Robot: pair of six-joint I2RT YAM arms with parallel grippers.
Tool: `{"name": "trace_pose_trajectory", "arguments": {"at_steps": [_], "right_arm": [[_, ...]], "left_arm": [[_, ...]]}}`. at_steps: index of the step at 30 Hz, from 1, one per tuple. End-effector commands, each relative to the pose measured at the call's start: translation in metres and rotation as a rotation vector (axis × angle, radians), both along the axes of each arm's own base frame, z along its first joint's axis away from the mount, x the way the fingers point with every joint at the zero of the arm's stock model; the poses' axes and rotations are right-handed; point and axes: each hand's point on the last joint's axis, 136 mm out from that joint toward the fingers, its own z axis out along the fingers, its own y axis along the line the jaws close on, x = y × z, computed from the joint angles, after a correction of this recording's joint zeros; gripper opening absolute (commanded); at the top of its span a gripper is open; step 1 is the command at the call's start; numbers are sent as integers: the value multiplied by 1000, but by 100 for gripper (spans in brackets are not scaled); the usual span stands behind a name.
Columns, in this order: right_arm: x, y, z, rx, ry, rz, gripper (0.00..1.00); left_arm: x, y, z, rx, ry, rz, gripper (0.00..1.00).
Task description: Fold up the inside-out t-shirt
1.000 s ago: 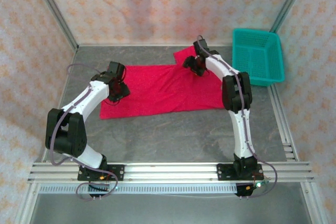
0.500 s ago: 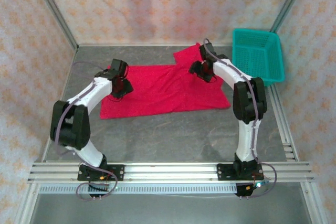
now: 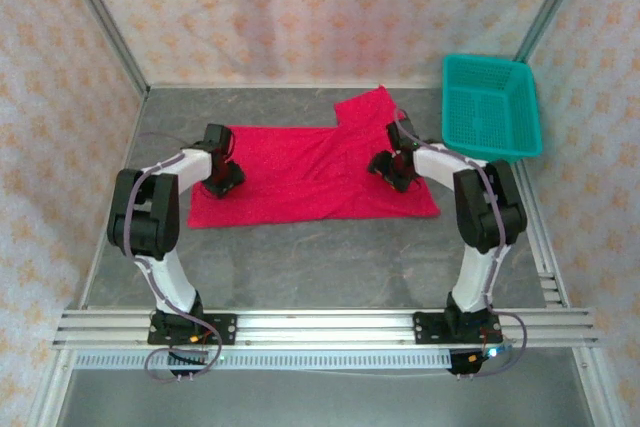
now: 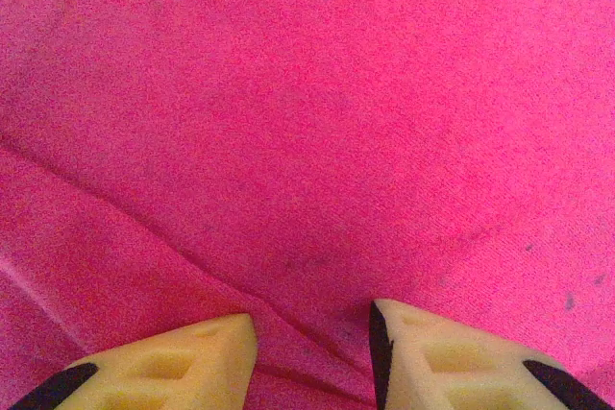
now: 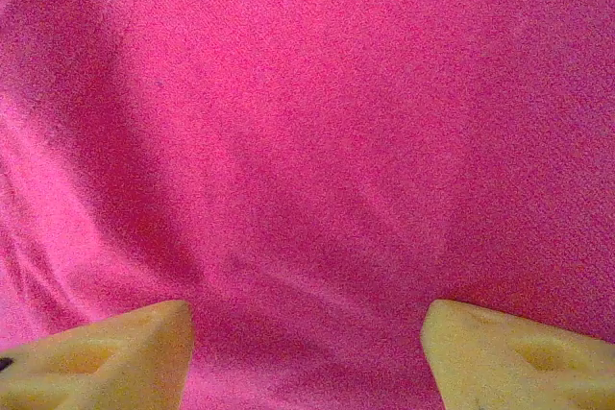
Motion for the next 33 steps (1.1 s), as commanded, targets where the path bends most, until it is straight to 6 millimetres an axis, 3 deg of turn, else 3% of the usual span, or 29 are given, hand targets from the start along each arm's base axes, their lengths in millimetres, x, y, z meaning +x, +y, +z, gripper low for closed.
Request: {"name": "trace_pose_trajectory", "arguments": {"at_steps": [1, 5, 8, 13, 17, 20, 25, 28, 33], "right_arm": [[-81, -23, -45, -101, 221, -42, 67], [-110, -27, -44, -127, 240, -25, 67], [-103, -27, -21, -133, 182, -2, 67], [-29, -17, 65, -162, -92, 57, 67], [36, -24, 104, -237, -253, 34, 78], [81, -32, 107, -230, -277, -6, 79], [142, -46, 86, -244, -261, -61, 79], [168, -49, 78, -251, -273, -70, 79], [188, -56, 65, -287, -258, -75, 78]], "left_arm": [[-59, 7, -26, 1, 155, 42, 40], [-76, -1, -14, -8, 144, 24, 40], [-72, -4, 8, 15, 108, -4, 41], [-21, 17, 78, 169, -5, -59, 44], [24, 47, 111, 268, -31, -2, 46], [55, 62, 104, 246, -29, 37, 46], [92, 70, 77, 235, 27, 33, 46], [102, 75, 68, 240, 47, 25, 45], [112, 77, 49, 232, 58, 28, 45]]}}
